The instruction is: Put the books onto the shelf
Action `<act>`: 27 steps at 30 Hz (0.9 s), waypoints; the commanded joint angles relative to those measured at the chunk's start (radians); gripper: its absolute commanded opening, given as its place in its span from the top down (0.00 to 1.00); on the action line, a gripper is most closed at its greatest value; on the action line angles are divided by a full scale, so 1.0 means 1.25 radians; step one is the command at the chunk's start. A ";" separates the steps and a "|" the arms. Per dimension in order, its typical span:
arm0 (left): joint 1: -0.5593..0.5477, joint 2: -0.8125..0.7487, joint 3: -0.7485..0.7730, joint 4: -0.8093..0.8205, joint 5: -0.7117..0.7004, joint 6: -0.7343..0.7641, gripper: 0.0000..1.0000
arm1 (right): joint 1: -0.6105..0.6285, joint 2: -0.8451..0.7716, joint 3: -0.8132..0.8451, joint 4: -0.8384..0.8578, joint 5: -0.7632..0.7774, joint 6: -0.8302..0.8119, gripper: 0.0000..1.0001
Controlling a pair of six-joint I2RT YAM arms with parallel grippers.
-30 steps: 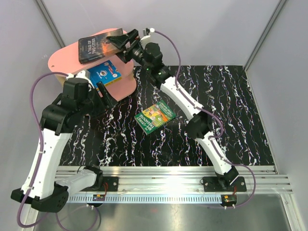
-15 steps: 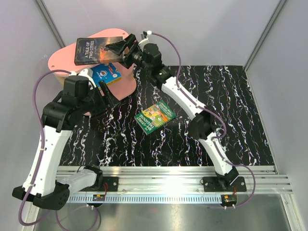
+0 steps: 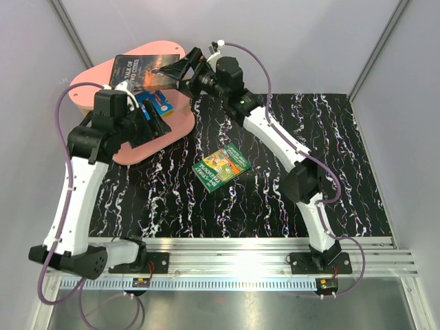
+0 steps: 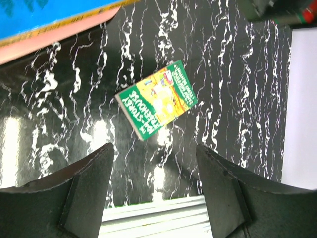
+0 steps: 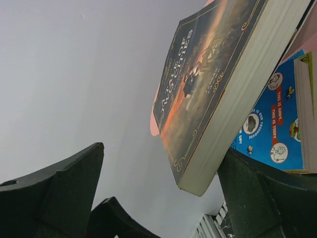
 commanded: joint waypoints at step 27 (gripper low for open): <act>0.091 0.541 0.477 0.098 -0.035 -0.126 0.37 | -0.049 0.014 0.107 -0.032 -0.159 0.010 0.00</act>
